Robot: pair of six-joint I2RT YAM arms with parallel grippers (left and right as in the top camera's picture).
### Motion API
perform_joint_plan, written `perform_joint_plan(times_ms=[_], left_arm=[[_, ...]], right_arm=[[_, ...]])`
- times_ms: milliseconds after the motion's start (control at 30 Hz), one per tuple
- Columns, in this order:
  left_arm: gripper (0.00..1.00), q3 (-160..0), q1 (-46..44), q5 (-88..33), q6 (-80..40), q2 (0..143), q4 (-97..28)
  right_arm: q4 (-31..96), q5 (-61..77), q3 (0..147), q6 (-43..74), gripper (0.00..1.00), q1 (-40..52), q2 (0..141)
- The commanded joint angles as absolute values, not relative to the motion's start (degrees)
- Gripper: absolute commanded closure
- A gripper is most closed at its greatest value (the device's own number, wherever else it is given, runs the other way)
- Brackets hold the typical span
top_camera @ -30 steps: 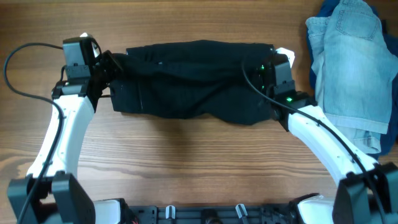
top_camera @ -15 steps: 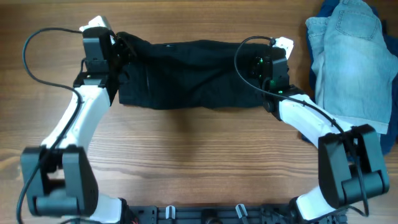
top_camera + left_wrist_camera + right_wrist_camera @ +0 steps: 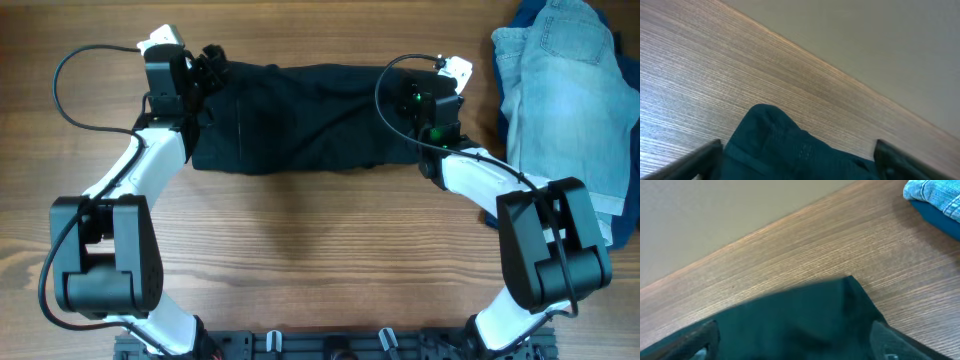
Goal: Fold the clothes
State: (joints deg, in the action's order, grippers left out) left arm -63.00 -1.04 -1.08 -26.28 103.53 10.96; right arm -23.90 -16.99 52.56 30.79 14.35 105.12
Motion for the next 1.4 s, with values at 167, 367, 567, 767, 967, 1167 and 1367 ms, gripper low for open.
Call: perform_joint_plan(times_ms=[167, 367, 567, 767, 967, 1167, 1367], left_arm=[[0.0, -63.79, -1.23, -7.31, -24.84, 98.91, 4.16], [0.0, -63.77, -1.28, -20.34, -15.18, 98.15, -8.71], [0.0, -63.77, -1.23, -19.42, -15.16, 98.26, -10.39], [0.0, -63.77, -1.23, -16.84, -15.16, 98.26, -13.43], [0.0, -63.77, -1.23, -16.01, -15.18, 99.81, -15.14], [0.0, -63.77, -0.86, -13.41, -15.18, 100.29, -15.16], [0.0, -63.79, 1.3, -13.37, -15.38, 97.08, -21.41]], right_arm=[[-3.05, -1.63, 67.11, 19.75, 0.01, 13.91, 102.39], [4.47, 19.38, 71.02, 12.36, 0.0, 14.28, 103.83], [-4.23, 19.31, 71.05, 14.39, 0.0, 14.17, 114.02], [-11.73, 11.64, 71.05, 22.72, 0.0, 13.45, 120.84], [-14.87, 12.01, 71.05, 27.88, 0.0, 4.84, 121.08], [-6.42, 19.9, 71.05, 24.23, 0.0, -1.32, 118.26], [17.74, 23.22, 71.05, 14.22, 0.0, -6.66, 106.54]])
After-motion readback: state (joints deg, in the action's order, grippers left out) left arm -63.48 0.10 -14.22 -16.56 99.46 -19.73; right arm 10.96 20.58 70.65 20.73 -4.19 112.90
